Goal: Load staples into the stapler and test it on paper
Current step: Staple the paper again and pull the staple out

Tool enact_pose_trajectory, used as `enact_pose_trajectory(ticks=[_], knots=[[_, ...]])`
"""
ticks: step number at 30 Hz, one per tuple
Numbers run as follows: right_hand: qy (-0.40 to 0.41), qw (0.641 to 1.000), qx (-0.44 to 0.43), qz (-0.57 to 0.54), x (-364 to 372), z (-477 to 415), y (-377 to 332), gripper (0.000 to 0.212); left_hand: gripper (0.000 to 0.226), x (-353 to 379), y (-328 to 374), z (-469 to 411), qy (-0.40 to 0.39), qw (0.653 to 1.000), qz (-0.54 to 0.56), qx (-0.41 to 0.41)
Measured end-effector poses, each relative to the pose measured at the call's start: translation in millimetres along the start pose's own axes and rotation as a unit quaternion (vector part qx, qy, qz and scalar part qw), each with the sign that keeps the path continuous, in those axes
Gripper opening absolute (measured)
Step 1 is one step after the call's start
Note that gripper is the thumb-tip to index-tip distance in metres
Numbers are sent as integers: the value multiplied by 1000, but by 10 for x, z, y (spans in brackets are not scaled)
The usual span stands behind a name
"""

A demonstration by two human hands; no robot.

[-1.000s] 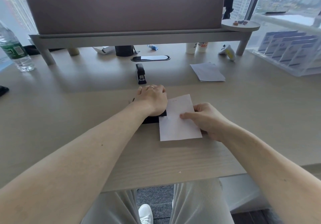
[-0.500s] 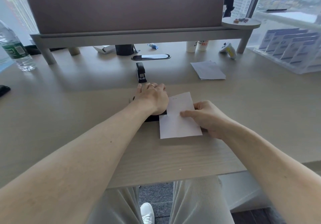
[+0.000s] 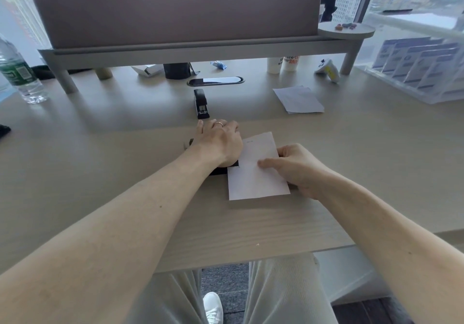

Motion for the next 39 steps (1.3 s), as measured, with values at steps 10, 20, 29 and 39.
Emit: enact_pose_trajectory(ticks=[10, 20, 29, 39], knots=[[7, 1000, 4, -2, -12, -18, 14, 14, 50, -15, -1, 19, -12, 999, 34, 0], [4, 1000, 2, 2, -13, -55, 31, 16, 48, -225, -100, -44, 76, 974, 215, 0], [10, 999, 0, -44, -71, -14, 61, 13, 32, -723, -226, 209, 151, 917, 359, 87], [76, 996, -39, -39, -647, 171, -84, 13, 34, -345, 4, 540, 62, 963, 107, 238]])
Point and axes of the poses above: each hand's wrist, its own z-axis away from the middle knuckle, its own x-axis out of the palm, y = z × x, the point moved 9 cm from there along -z, towards the middle knuckle, and after that the axes turned 15 degrees about x, right-handed, at the moved point
